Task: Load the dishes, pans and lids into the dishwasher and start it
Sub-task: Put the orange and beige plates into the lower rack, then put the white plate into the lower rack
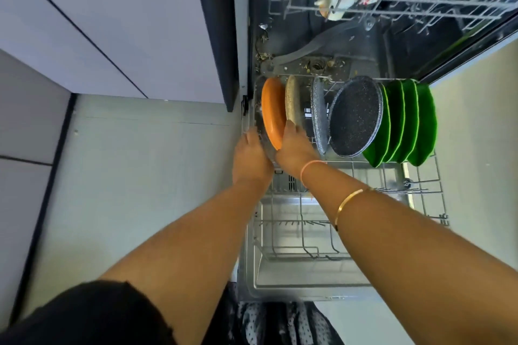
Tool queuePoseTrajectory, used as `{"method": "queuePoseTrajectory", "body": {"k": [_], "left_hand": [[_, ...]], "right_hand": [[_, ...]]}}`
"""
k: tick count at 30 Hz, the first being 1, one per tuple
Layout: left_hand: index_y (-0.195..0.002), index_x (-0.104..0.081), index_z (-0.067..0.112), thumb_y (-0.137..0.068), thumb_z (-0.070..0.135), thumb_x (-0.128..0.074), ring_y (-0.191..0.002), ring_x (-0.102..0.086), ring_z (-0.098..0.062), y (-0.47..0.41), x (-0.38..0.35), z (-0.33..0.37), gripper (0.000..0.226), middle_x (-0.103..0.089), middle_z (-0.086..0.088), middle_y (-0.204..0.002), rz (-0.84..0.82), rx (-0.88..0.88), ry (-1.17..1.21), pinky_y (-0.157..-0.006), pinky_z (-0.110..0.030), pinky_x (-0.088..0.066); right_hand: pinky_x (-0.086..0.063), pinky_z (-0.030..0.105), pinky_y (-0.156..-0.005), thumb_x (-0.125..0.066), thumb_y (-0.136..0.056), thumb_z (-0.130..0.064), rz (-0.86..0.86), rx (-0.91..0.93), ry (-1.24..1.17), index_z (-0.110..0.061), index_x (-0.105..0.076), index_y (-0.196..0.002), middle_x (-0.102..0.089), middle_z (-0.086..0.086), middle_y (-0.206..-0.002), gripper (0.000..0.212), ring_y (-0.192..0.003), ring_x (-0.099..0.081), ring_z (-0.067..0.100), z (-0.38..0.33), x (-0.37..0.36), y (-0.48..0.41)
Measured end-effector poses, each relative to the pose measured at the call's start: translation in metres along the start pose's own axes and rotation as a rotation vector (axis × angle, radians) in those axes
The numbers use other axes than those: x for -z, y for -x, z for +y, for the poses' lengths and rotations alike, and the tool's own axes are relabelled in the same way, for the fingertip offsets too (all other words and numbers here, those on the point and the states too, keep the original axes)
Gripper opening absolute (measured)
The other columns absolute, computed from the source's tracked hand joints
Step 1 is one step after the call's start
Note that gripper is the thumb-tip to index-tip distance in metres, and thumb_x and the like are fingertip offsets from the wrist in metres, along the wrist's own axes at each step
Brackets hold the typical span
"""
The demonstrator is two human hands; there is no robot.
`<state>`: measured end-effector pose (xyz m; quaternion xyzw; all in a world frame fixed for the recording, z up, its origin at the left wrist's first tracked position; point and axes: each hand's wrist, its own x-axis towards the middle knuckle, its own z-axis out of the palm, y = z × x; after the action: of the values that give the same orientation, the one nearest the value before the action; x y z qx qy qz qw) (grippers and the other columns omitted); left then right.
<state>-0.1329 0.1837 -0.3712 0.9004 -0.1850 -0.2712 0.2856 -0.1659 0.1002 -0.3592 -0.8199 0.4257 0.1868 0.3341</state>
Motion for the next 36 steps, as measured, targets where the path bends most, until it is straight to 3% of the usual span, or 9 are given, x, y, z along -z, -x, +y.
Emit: {"method": "queuePoseTrajectory", "body": {"k": [2,5,8,10,11,15,19,22,36], "left_hand": [[-0.141,-0.030,0.008,-0.090,-0.001,-0.048,-0.125,-0.040,-0.029,0.016,0.030,0.008,0.055,-0.042,-0.013,-0.138,-0.033,-0.108,-0.151,-0.101,-0.036,-0.036],[-0.138,-0.033,0.005,-0.092,0.007,-0.044,-0.125,-0.039,-0.031,0.044,0.082,0.018,0.047,-0.042,-0.014,-0.136,-0.068,-0.234,-0.329,-0.101,-0.038,-0.036],[-0.134,-0.038,0.002,-0.087,0.001,-0.049,-0.125,-0.040,-0.032,0.088,0.143,0.024,0.049,-0.045,-0.016,-0.134,-0.009,-0.252,-0.458,-0.101,-0.039,-0.039],[-0.128,-0.046,-0.003,-0.077,0.002,-0.063,-0.117,-0.049,-0.033,0.110,0.172,0.025,0.053,-0.053,-0.019,-0.125,0.107,-0.257,-0.534,-0.094,-0.035,-0.047],[-0.127,-0.047,-0.003,-0.075,0.003,-0.067,-0.115,-0.052,-0.033,0.124,0.191,0.027,0.056,-0.055,-0.020,-0.123,0.181,-0.247,-0.541,-0.091,-0.034,-0.048],[-0.141,-0.027,0.005,-0.090,0.004,-0.049,-0.132,-0.032,-0.027,0.175,0.248,0.030,0.056,-0.037,-0.012,-0.142,0.192,-0.111,-0.466,-0.103,-0.034,-0.033],[-0.135,-0.036,0.008,-0.090,0.005,-0.047,-0.129,-0.034,-0.026,0.211,0.300,0.031,0.047,-0.040,-0.010,-0.137,0.324,-0.033,-0.426,-0.101,-0.033,-0.034],[-0.131,-0.040,0.008,-0.087,0.007,-0.050,-0.126,-0.037,-0.026,0.216,0.332,0.033,0.045,-0.043,-0.010,-0.134,0.372,-0.040,-0.408,-0.103,-0.032,-0.033],[-0.135,-0.039,0.008,-0.090,0.003,-0.050,-0.133,-0.033,-0.025,0.211,0.571,-0.070,0.047,-0.042,-0.010,-0.139,0.634,-0.044,-0.376,-0.109,-0.034,-0.033]], "right_hand": [[-0.040,0.045,-0.102,-0.054,-0.084,0.001,0.001,0.084,0.069,-0.007,-0.026,-0.140,-0.032,0.016,-0.140,0.063,-0.124,-0.042,0.035,-0.018,0.016,0.026],[-0.038,0.043,-0.103,-0.057,-0.082,-0.005,0.043,0.237,0.208,-0.006,-0.029,-0.139,-0.037,0.018,-0.134,0.063,-0.122,-0.043,0.034,-0.045,0.031,0.067],[-0.025,0.042,-0.113,-0.054,-0.083,-0.014,0.005,0.395,0.376,-0.002,-0.020,-0.144,-0.027,0.020,-0.145,0.070,-0.136,-0.026,0.035,-0.079,0.045,0.118],[-0.017,0.041,-0.117,-0.046,-0.088,-0.010,-0.029,0.440,0.396,-0.002,-0.010,-0.148,-0.012,0.021,-0.153,0.070,-0.143,-0.010,0.036,-0.100,0.059,0.151],[-0.015,0.041,-0.117,-0.044,-0.091,-0.008,-0.022,0.470,0.393,-0.003,-0.008,-0.149,-0.008,0.020,-0.154,0.068,-0.144,-0.006,0.035,-0.113,0.068,0.171],[-0.017,0.038,-0.117,-0.038,-0.093,-0.005,0.076,0.619,0.417,-0.005,-0.006,-0.149,-0.004,0.019,-0.155,0.064,-0.144,-0.004,0.033,-0.155,0.092,0.228],[-0.012,0.038,-0.118,-0.037,-0.093,-0.006,0.107,0.707,0.469,-0.007,-0.005,-0.149,-0.001,0.017,-0.156,0.065,-0.145,-0.001,0.031,-0.204,0.100,0.279],[-0.013,0.039,-0.118,-0.038,-0.095,-0.010,0.180,0.833,0.512,-0.005,-0.014,-0.148,-0.014,0.020,-0.153,0.059,-0.142,-0.011,0.034,-0.240,0.094,0.300],[-0.011,0.038,-0.117,-0.040,-0.092,-0.002,0.273,0.918,0.427,-0.006,-0.007,-0.150,-0.002,0.017,-0.157,0.067,-0.145,-0.001,0.031,-0.466,0.064,0.355]]}}
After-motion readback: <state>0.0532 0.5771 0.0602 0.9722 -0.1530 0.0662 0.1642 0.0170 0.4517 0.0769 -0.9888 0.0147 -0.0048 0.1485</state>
